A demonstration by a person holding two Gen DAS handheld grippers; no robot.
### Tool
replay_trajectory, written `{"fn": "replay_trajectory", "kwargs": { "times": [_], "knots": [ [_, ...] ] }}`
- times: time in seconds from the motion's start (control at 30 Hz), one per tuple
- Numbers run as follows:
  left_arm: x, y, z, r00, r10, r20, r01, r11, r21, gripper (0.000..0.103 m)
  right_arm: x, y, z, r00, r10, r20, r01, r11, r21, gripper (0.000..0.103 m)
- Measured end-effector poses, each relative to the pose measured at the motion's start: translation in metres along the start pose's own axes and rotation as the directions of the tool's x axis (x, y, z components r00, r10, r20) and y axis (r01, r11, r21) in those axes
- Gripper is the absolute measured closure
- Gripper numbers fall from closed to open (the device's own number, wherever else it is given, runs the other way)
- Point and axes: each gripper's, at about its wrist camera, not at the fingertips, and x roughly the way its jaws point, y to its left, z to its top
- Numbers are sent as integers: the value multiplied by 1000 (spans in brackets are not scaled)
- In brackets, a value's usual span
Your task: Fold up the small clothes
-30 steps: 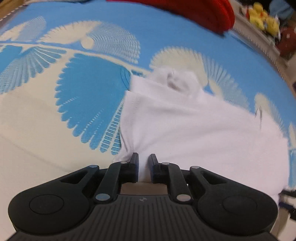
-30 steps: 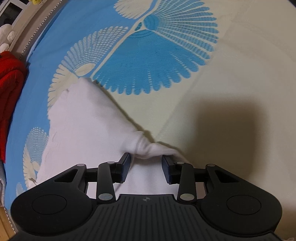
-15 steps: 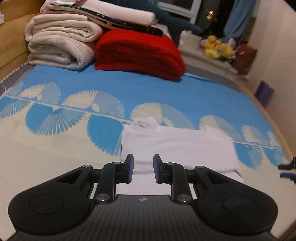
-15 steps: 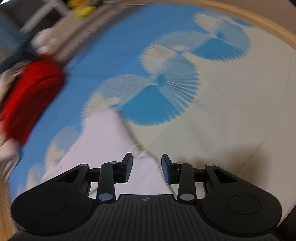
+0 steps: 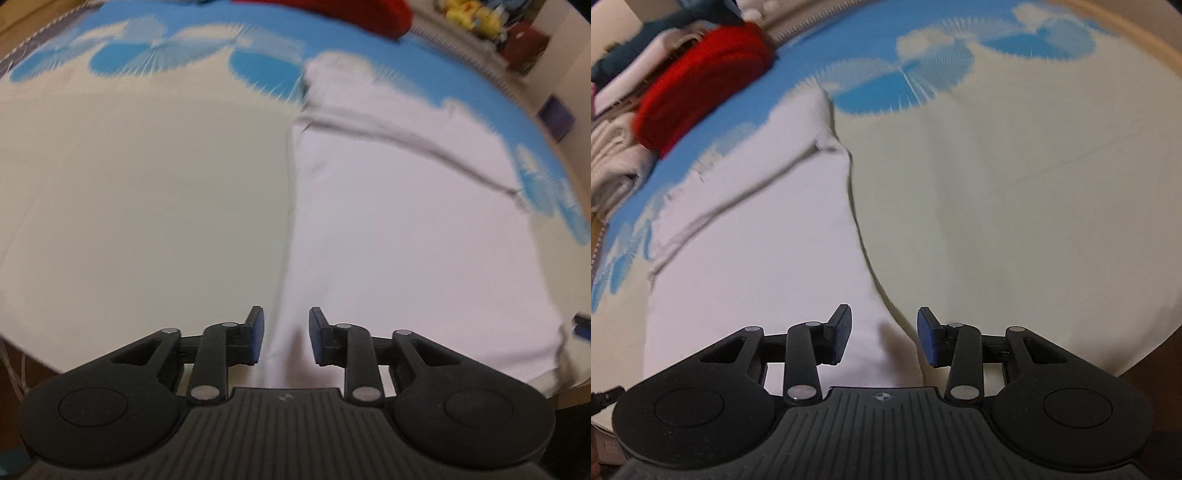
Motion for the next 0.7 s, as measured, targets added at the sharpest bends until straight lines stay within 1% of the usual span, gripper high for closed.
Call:
{"fn": "replay_trajectory", "kwargs": {
  "times": [0.03, 0.07, 0.1, 0.13, 0.23, 0.3, 0.33, 0.4, 0.47, 0.5, 0.53, 0.63, 0.67, 0.7],
  "knots": [
    [3, 4, -1, 1000, 3, -25, -3, 1000, -19, 68, 3, 5, 2, 1000, 10, 10, -10, 999, -38, 60],
    [6, 8, -3, 999, -5, -42, 4, 999, -34, 67, 8, 9, 2, 1000, 3, 9, -2, 996, -84, 57],
    [8, 11, -3, 998, -14, -59, 11, 999, -49, 63, 13, 12, 1, 1000, -19, -3, 18, 993, -113, 55],
    [10, 13, -3, 997, -17, -72, 12, 998, -57, 62, 18, 12, -2, 999, -37, -24, 34, 992, -124, 55],
    [17, 9, -6, 996, -15, -93, 12, 999, -36, 62, 30, 8, -10, 996, -29, -86, 19, 993, -113, 55],
    [24, 6, -8, 994, -2, -113, -1, 1000, -29, 62, 31, 10, -14, 996, -26, -86, 14, 990, -138, 55],
    [26, 4, -10, 993, 0, -122, -3, 1000, -23, 64, 31, 10, -15, 996, -23, -89, 9, 989, -144, 55],
    [30, -2, -15, 992, -3, -125, 6, 1000, 21, 64, 32, 6, -15, 994, -3, -108, -10, 992, -122, 55],
    [29, -8, -21, 993, 28, -115, -19, 997, 77, 74, 30, 1, -16, 992, 16, -126, -29, 995, -99, 55],
    [28, -8, -24, 993, 38, -115, -27, 995, 92, 86, 30, -1, -17, 990, 25, -138, -38, 995, -93, 55],
    [26, -6, -26, 992, 34, -118, -24, 996, 85, 93, 29, -2, -18, 988, 35, -153, -48, 995, -87, 55],
    [20, 2, -26, 993, 16, -117, -14, 1000, 20, 96, 26, -1, -25, 982, 47, -184, -64, 994, -90, 55],
    [17, 3, -26, 994, 10, -108, -9, 1000, 5, 96, 25, 0, -27, 982, 43, -185, -62, 993, -99, 57],
    [14, 3, -26, 995, 7, -100, -7, 1000, -1, 96, 23, 1, -29, 982, 38, -183, -59, 992, -111, 62]
  ]
}}
